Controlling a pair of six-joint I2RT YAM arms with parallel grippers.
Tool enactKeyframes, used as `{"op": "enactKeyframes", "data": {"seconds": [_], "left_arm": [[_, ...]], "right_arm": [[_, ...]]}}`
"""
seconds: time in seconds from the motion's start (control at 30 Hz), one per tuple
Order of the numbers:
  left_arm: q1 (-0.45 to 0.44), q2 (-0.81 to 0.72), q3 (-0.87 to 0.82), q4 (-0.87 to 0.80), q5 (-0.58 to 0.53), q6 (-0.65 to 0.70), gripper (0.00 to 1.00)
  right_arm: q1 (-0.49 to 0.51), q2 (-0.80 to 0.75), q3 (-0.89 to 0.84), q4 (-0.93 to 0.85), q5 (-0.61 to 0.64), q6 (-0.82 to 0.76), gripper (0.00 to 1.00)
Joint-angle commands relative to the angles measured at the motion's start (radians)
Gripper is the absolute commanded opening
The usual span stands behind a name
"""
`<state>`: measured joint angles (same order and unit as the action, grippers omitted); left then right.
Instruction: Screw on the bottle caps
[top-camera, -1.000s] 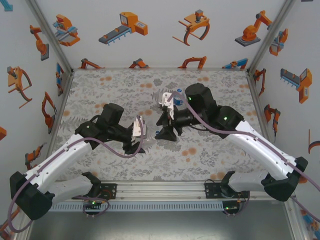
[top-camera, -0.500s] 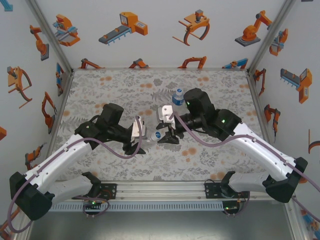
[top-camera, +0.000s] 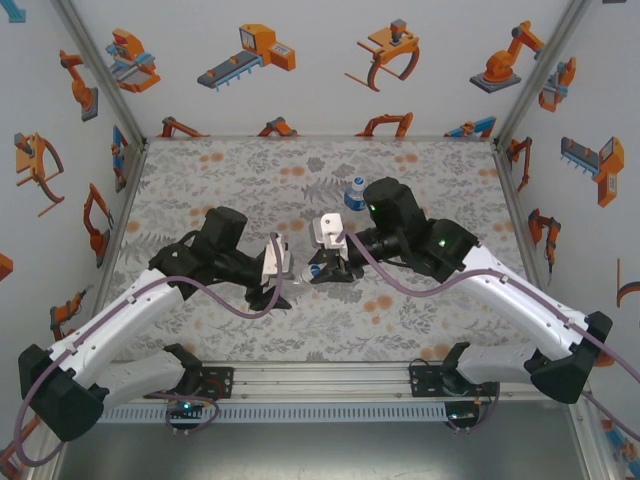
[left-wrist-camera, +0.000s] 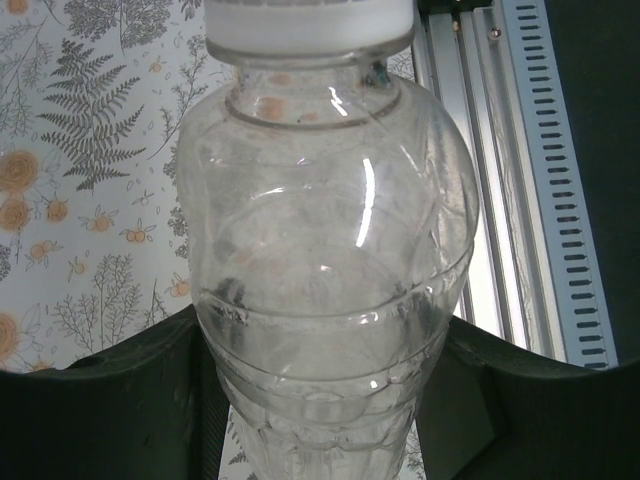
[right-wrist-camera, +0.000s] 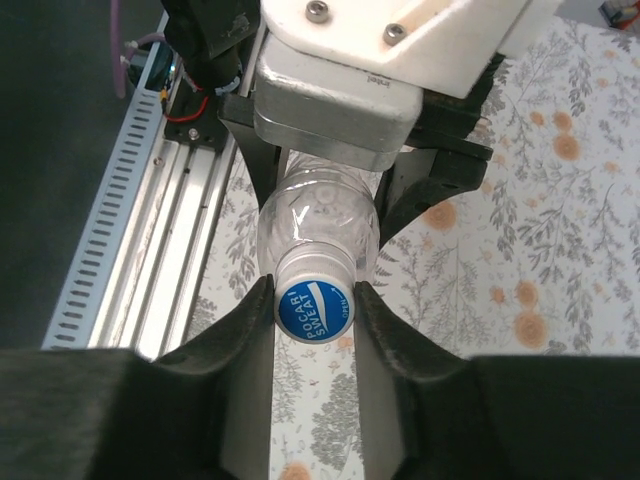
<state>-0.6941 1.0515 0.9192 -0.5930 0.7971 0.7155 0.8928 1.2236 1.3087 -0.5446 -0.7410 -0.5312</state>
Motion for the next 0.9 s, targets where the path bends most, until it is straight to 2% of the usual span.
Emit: {"op": "enactKeyframes", "data": {"seconds": [0.0,0.1,0.37,0.63,0.7,0.87], "left_arm": [[-0.001,-0.018,0.012,0.012,0.031,0.018,0.00],[-0.002,-0.019,0.011,0.012,0.027,0.018,0.00],[-0.001,-0.022,0.011,0.024,-0.024,0.002,0.00],[-0.001,-0.022,0.007,0.046,-0.042,-0.016,0.00],[-0.002,-0.024,0.007,0.046,-0.043,-0.020,0.00],[-0.002,-0.027,0.007,0.045,-0.061,-0.019,0.00]], "right_arm": [[0.012,0.006,-0.004,0.017,-0.020,0.018,0.12],[0.014,0.002,-0.013,0.049,0.035,0.150,0.00],[0.018,-0.015,-0.086,0.220,0.277,0.878,0.00],[0.022,0.012,-0.088,0.168,0.531,1.561,0.00],[0.021,0.029,-0.073,0.114,0.569,1.654,0.00],[0.025,0.059,-0.045,0.084,0.595,1.677,0.00]]}}
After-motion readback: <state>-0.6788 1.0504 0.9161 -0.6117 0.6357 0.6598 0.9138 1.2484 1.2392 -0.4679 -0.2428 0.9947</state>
